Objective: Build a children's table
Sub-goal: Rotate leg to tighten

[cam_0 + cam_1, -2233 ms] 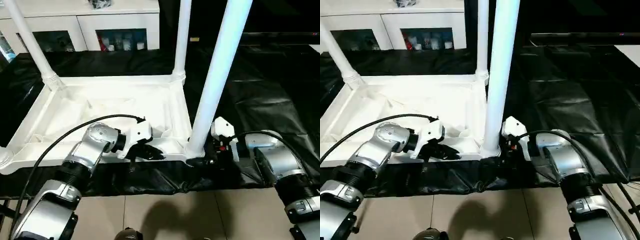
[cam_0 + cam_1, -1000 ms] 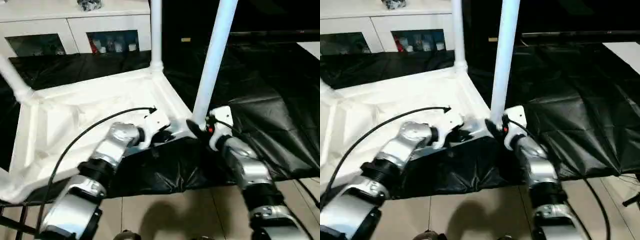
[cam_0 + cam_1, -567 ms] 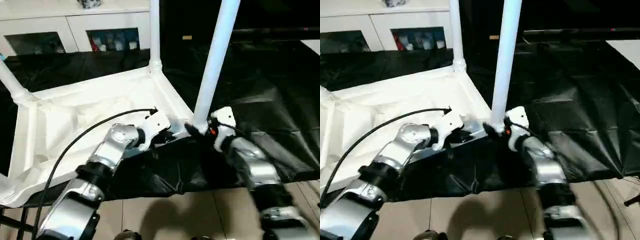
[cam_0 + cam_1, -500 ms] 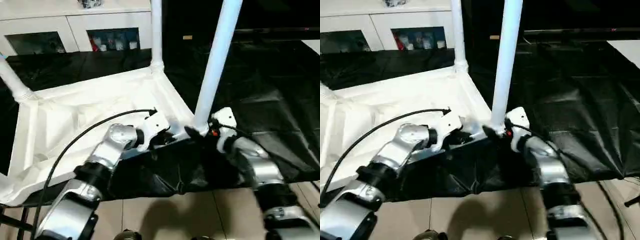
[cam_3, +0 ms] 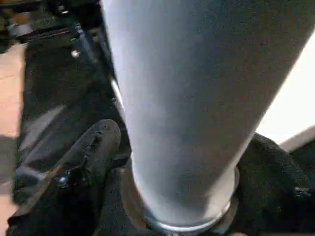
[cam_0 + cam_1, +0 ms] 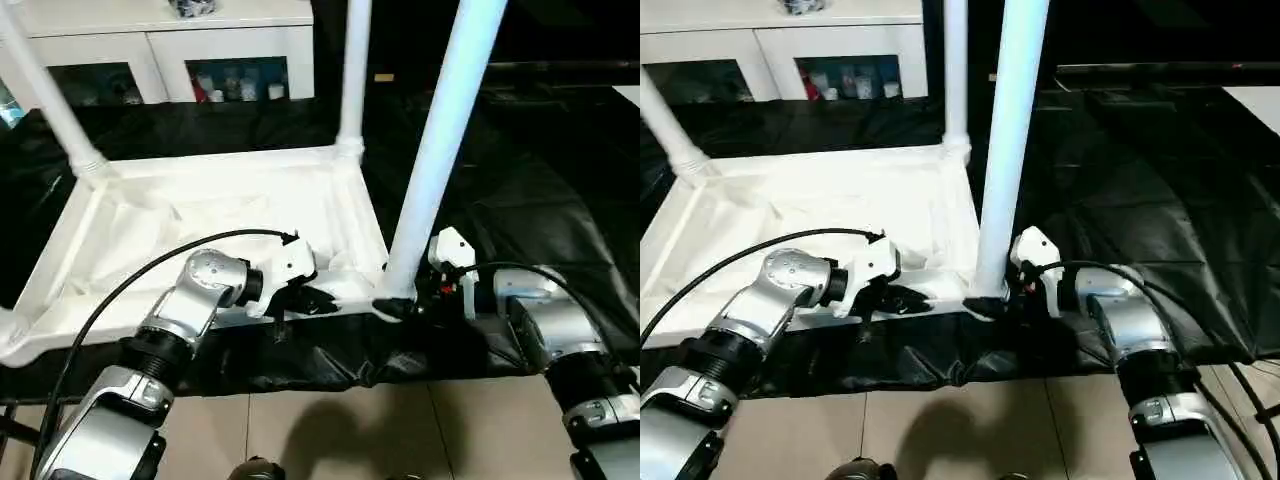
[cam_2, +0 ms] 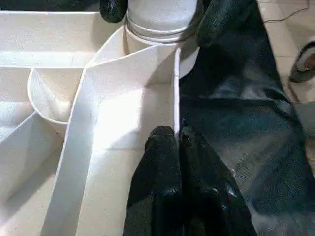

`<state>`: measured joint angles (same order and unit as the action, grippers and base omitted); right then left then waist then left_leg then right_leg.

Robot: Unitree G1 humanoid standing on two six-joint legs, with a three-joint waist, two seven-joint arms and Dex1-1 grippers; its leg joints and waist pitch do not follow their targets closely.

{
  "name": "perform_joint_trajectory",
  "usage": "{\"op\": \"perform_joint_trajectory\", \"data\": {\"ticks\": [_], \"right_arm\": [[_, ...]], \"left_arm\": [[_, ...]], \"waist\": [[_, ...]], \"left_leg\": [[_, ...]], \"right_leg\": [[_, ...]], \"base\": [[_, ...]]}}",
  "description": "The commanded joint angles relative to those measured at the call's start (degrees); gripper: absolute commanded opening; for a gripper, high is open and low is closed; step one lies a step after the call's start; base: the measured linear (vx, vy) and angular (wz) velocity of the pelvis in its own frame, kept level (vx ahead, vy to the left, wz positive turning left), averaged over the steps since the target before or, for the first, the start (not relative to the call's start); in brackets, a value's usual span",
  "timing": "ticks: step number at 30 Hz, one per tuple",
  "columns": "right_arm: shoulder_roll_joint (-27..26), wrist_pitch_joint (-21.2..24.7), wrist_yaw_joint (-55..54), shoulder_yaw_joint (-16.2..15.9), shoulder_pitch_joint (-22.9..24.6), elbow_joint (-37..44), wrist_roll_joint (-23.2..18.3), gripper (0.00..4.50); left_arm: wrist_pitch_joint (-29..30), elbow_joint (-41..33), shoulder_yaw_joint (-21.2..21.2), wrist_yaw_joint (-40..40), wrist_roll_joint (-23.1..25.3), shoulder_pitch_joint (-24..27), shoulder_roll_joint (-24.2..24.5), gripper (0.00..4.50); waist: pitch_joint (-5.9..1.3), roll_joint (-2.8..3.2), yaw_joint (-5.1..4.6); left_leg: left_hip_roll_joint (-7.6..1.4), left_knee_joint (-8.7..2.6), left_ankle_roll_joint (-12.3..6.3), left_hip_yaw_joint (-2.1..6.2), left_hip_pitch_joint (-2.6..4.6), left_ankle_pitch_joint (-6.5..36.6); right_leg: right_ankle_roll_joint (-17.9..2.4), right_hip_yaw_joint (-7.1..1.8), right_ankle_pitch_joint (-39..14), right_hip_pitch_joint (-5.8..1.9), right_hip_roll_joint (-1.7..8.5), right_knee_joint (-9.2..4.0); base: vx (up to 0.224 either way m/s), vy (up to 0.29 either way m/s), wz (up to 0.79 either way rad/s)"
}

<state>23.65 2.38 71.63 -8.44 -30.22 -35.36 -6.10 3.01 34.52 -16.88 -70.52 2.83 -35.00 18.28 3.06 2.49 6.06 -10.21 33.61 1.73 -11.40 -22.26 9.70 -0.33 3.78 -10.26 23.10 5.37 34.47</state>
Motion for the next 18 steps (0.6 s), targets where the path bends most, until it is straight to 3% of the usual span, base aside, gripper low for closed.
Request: {"op": "perform_joint_trajectory", "data": {"ticks": [1, 3, 11, 15, 17, 18], "right_arm": [[-0.3, -0.4, 3.3, -2.2, -0.7, -0.9, 0.9, 3.32], [-0.2, -0.8, 3.7, -2.4, -1.0, -1.3, 1.2, 3.01], [-1.2, -0.7, 4.5, -2.7, -0.3, -0.7, -0.3, 2.7], [-3.8, 1.0, -1.0, -0.5, 2.3, 1.8, -1.7, 2.67], [-8.0, -0.3, -15.1, 1.4, 3.4, 0.5, 1.4, 2.66], [-8.0, -0.3, -15.1, 1.4, 3.4, 0.5, 1.4, 2.66]], "left_arm": [[-1.3, -1.5, -0.4, -0.7, -0.7, -0.6, 0.5, 0.0], [-1.5, -1.3, -0.5, -1.3, -0.7, -0.6, 0.9, 0.0], [-1.4, 0.0, -0.5, -0.7, -0.2, -1.4, 1.1, 0.0], [0.0, 2.1, -0.8, 5.4, 2.2, -2.6, -0.9, 0.0], [2.0, 4.2, 0.1, 12.8, 3.2, -4.3, -4.6, 0.0], [2.0, 4.2, 0.1, 12.8, 3.2, -4.3, -4.6, 0.0]], "waist": [[-4.07, -0.66, 0.05], [-4.01, -0.71, 0.13], [-3.84, -0.96, 0.16], [-3.61, -1.02, 0.33], [-3.33, -1.15, -0.08], [-3.17, -1.0, -0.15]], "left_leg": [[-3.36, -3.61, -4.21, 1.32, 1.27, 12.2], [-3.36, -3.59, -4.28, 1.26, 1.32, 12.2], [-3.36, -3.67, -4.29, 1.29, 1.32, 12.2], [-3.48, -3.88, -3.81, 1.29, 1.48, 13.1], [-3.32, -4.15, -2.7, 1.35, 1.35, 14.6], [-3.28, -4.24, -1.93, 1.36, 1.62, 15.4]], "right_leg": [[-15.7, -2.26, -8.4, -2.63, 3.59, -3.49], [-15.7, -2.3, -8.3, -2.6, 3.58, -3.48], [-15.3, -2.32, -9.8, -2.54, 3.57, -3.57], [-14.4, -2.44, -12.1, -2.32, 3.62, -3.92], [-13.2, -2.52, -15.3, -2.17, 3.59, -4.23], [-12.8, -2.62, -16.8, -1.85, 3.65, -4.49]], "base": [[0.0, 0.0, 0.0], [0.0, 0.0, 0.0], [0.0, 0.0, 0.0], [0.0, 0.0, 0.0], [0.0, 0.0, 0.0], [0.0, 0.0, 0.0]]}}
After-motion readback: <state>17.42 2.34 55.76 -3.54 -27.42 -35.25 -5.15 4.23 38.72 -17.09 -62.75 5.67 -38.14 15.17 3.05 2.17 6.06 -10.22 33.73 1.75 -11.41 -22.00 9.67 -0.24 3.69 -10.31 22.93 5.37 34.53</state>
